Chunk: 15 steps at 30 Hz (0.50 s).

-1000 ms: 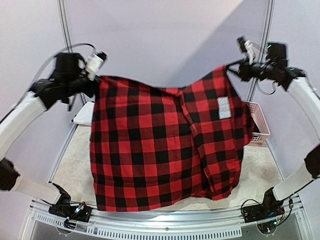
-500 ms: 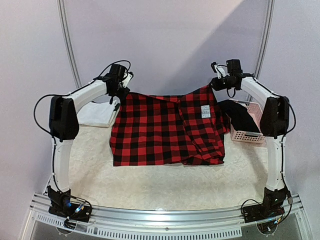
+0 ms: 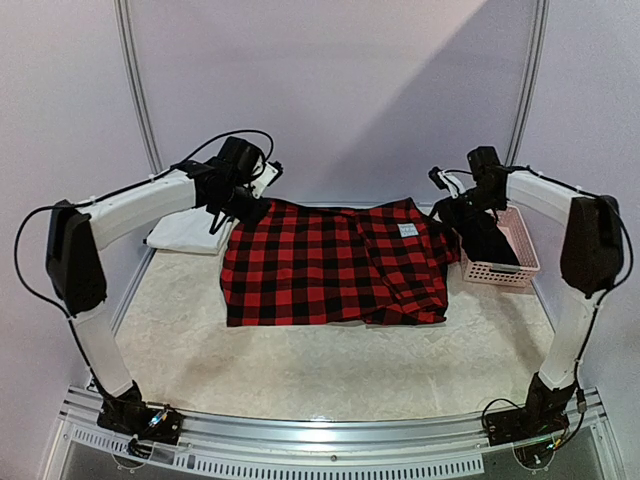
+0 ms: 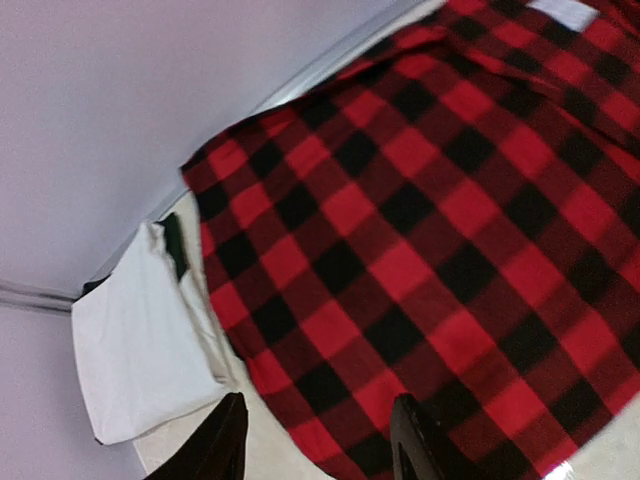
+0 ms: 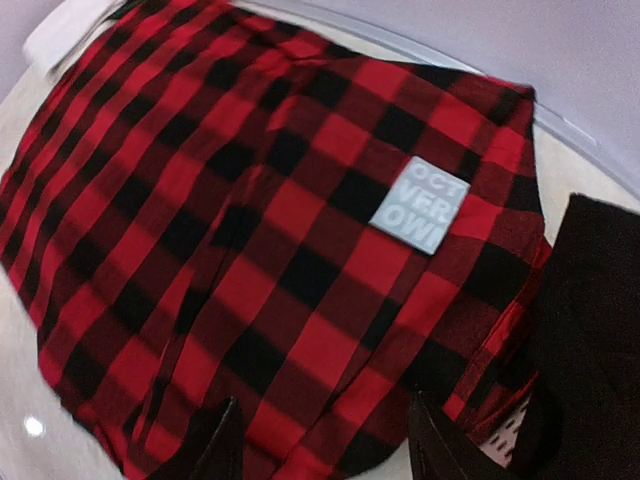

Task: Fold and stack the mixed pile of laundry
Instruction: Adjust the flattened shirt at the center of the board.

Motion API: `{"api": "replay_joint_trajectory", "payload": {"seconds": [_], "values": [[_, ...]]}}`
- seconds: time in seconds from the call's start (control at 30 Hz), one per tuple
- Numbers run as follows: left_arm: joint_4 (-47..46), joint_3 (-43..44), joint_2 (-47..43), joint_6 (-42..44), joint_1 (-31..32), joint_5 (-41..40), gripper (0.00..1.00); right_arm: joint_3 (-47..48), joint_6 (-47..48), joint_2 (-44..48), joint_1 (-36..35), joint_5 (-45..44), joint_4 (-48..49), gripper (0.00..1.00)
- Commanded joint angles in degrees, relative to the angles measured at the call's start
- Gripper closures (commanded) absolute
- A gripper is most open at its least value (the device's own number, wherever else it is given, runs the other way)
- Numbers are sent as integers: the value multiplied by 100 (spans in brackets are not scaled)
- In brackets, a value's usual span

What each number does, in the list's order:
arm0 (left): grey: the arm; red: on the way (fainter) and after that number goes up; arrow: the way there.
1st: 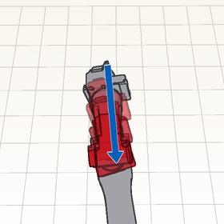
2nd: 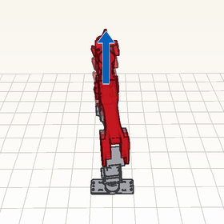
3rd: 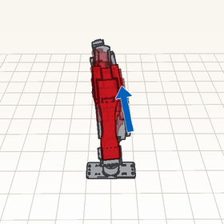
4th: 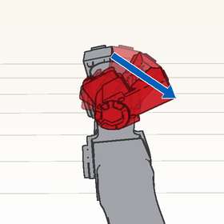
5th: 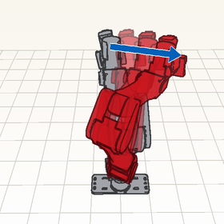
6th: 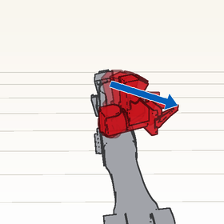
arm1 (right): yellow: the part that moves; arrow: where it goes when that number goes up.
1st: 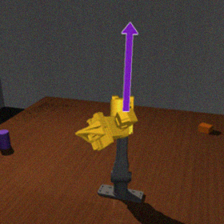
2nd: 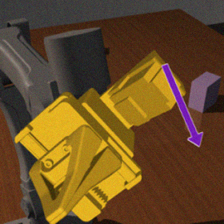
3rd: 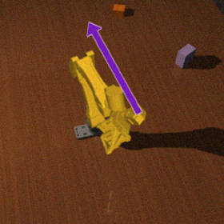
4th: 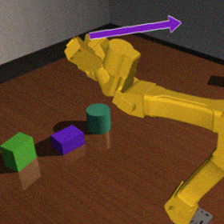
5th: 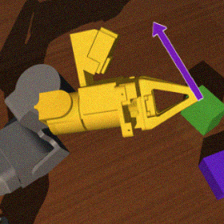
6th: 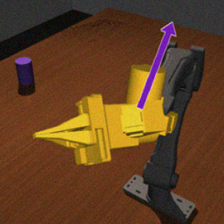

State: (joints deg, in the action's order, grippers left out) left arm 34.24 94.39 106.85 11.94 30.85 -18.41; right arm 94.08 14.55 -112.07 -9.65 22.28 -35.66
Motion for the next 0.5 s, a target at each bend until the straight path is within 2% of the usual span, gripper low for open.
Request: {"api": "replay_joint_trajectory", "payload": {"seconds": [0.0,0.1,0.17,0.27,0.37,0.47], "values": [[550,-828,-689,-139,447,1305,51,-1190,1440,1448,-449,866,-330,51],[602,-1298,-958,-228,518,2224,54,-2137,2248,1964,-1136,454,-216,56],[498,-1620,-1026,-109,527,2513,54,-2551,2665,2062,-1621,75,-132,57],[313,-1990,-1076,80,561,2444,52,-2803,2912,1872,-2232,-688,104,57],[283,-2283,-1109,400,563,2520,48,-2787,2966,1600,-2447,-1105,212,58],[200,-2432,-994,482,596,2247,46,-2857,3006,1443,-2604,-1420,379,57]]}}
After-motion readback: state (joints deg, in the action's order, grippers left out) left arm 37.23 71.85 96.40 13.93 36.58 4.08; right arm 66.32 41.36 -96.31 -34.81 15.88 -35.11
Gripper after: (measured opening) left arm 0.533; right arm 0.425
